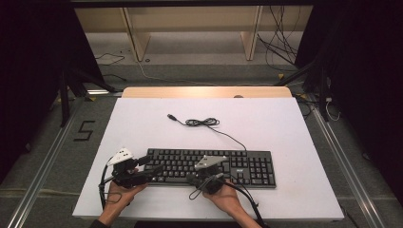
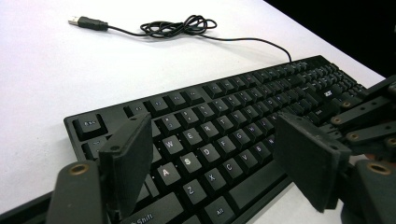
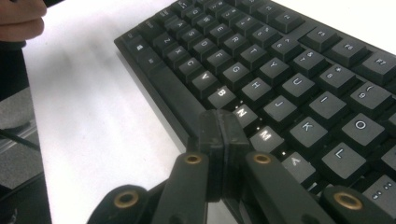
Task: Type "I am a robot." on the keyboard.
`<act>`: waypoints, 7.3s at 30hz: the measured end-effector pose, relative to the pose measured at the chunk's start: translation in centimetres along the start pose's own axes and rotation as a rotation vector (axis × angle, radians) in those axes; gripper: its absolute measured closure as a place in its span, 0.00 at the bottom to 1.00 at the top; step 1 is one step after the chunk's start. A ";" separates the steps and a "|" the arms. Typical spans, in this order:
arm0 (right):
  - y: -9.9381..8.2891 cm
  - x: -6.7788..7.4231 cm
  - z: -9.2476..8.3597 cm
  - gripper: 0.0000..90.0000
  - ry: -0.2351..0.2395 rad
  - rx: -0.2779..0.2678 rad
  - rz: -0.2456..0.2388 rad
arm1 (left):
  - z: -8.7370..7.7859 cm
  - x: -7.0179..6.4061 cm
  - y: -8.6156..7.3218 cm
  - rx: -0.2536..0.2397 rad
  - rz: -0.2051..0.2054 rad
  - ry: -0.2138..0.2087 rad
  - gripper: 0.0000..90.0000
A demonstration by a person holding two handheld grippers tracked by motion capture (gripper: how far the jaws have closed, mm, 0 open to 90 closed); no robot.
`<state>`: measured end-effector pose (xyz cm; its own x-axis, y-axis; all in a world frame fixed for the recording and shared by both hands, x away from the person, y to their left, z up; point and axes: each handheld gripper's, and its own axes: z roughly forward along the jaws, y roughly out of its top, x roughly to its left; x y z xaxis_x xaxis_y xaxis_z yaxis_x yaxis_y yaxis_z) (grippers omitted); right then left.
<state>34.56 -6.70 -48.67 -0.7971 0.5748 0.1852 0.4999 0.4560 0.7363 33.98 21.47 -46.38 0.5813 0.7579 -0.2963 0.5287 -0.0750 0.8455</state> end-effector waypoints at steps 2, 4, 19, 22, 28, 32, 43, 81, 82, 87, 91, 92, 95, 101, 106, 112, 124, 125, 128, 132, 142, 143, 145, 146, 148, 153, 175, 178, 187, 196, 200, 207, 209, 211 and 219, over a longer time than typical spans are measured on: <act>-0.1 0.0 0.1 1.00 0.001 -0.010 -0.002 | 0.0 0.0 0.0 0.000 0.001 0.001 0.31; -0.1 0.0 0.1 1.00 -0.002 -0.006 -0.010 | 0.0 0.0 0.0 0.000 0.001 0.001 0.31; 0.2 -0.4 -1.0 0.84 0.044 -0.056 0.040 | 0.1 0.1 0.0 0.001 -0.002 0.004 0.31; 0.2 -0.4 -1.3 0.80 0.051 -0.067 0.042 | 0.1 0.1 0.0 0.002 -0.008 -0.001 0.31; 0.2 -0.7 -2.1 0.72 0.061 -0.086 0.050 | 0.2 0.1 0.0 0.006 -0.011 -0.002 0.31; 0.2 -0.9 -2.5 0.67 0.061 -0.095 0.061 | 0.3 0.1 0.1 0.006 -0.013 -0.003 0.31; 0.0 -1.3 -3.6 0.54 0.049 -0.120 0.077 | 0.9 -0.1 0.4 0.020 -0.021 -0.006 0.36; -0.8 -1.3 -5.6 0.37 0.030 -0.160 0.069 | 6.1 -0.6 1.8 0.196 0.070 -0.007 0.99; -0.8 -1.3 -5.6 0.37 0.030 -0.160 0.069 | 6.1 -0.6 1.8 0.196 0.070 -0.007 0.99; -0.8 -1.2 -5.6 0.37 0.033 -0.161 0.070 | 6.4 -0.5 1.7 0.208 0.068 -0.002 0.99; -0.8 -1.2 -5.5 0.37 0.032 -0.159 0.067 | 6.6 -0.4 1.6 0.213 0.075 -0.001 0.99; -0.8 -1.2 -5.5 0.37 0.031 -0.159 0.069 | 6.6 -0.4 1.6 0.213 0.075 -0.001 0.99; -0.8 -1.2 -5.6 0.37 0.032 -0.161 0.068 | 6.8 -0.4 1.6 0.211 0.069 0.003 0.99; -0.8 -1.2 -5.5 0.37 0.033 -0.159 0.067 | 7.0 -0.5 1.5 0.226 0.075 0.001 0.99; -0.8 -1.1 -5.5 0.37 0.034 -0.158 0.068 | 7.3 -0.6 1.3 0.238 0.087 0.018 0.99; -0.8 -1.1 -5.5 0.37 0.030 -0.155 0.068 | 7.3 -0.9 1.2 0.238 0.106 0.028 0.99; -0.7 -1.4 -5.4 0.38 0.019 -0.160 0.072 | 6.4 -0.8 1.8 0.199 0.085 0.005 0.85; -0.7 -1.5 -5.4 0.39 0.017 -0.162 0.071 | 6.1 -0.9 1.9 0.186 0.072 -0.003 0.84; -0.6 -1.6 -5.4 0.43 0.014 -0.161 0.077 | 5.7 -0.9 2.1 0.181 0.066 -0.016 0.77; -0.5 -1.8 -5.2 0.49 0.005 -0.155 0.079 | 5.2 -0.9 2.2 0.167 0.056 -0.041 0.69; -0.1 -2.7 -4.6 0.71 -0.036 -0.118 0.076 | 4.0 -1.1 2.0 0.145 0.016 -0.055 0.51; 0.0 -2.8 -4.5 0.75 -0.041 -0.115 0.077 | 3.8 -1.1 1.9 0.140 0.016 -0.059 0.50; 0.2 -2.9 -4.4 0.80 -0.052 -0.111 0.066 | 3.6 -1.1 1.8 0.138 0.019 -0.056 0.47; 0.2 -2.9 -4.4 0.80 -0.052 -0.111 0.066 | 3.6 -1.1 1.8 0.138 0.019 -0.056 0.46; 0.3 -3.1 -4.3 0.84 -0.061 -0.111 0.066 | 3.4 -1.1 1.7 0.130 0.007 -0.060 0.44; 0.8 -3.6 -3.8 0.96 -0.082 -0.102 0.075 | 2.9 -1.1 1.5 0.118 0.006 -0.066 0.40; 1.8 -4.6 -1.1 1.00 -0.149 -0.032 0.095 | 1.7 -1.2 0.8 0.086 0.015 -0.067 0.33; 1.8 -4.6 -1.0 1.00 -0.160 -0.030 0.092 | 1.6 -1.2 0.8 0.085 0.016 -0.066 0.32; 1.6 -4.5 -0.5 1.00 -0.184 -0.008 0.083 | 1.2 -1.2 0.7 0.072 0.014 -0.068 0.32; 1.6 -4.6 -0.7 1.00 -0.181 -0.012 0.101 | 0.9 -1.3 0.5 0.063 0.012 -0.067 0.32; 1.7 -4.7 -1.4 0.93 -0.170 -0.050 0.120 | 0.9 -1.4 0.4 0.059 0.012 -0.066 0.32; 2.0 -4.5 -2.3 0.72 -0.110 -0.105 0.142 | 0.7 -1.4 0.4 0.047 0.014 -0.065 0.32; 2.0 -4.4 -2.4 0.64 -0.095 -0.111 0.144 | 0.7 -1.4 0.3 0.043 0.009 -0.064 0.32; 2.1 -4.4 -2.4 0.60 -0.089 -0.113 0.145 | 0.6 -1.4 0.3 0.040 0.010 -0.063 0.32; 2.5 -3.9 -2.3 0.46 -0.051 -0.120 0.145 | 0.3 -1.3 0.2 0.037 0.007 -0.064 0.31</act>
<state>38.15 -9.39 -46.07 -0.6997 0.6640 0.2638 0.5617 0.2831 0.7774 33.54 20.25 -45.99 0.6230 0.7143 -0.3188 0.5462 -0.1055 0.8310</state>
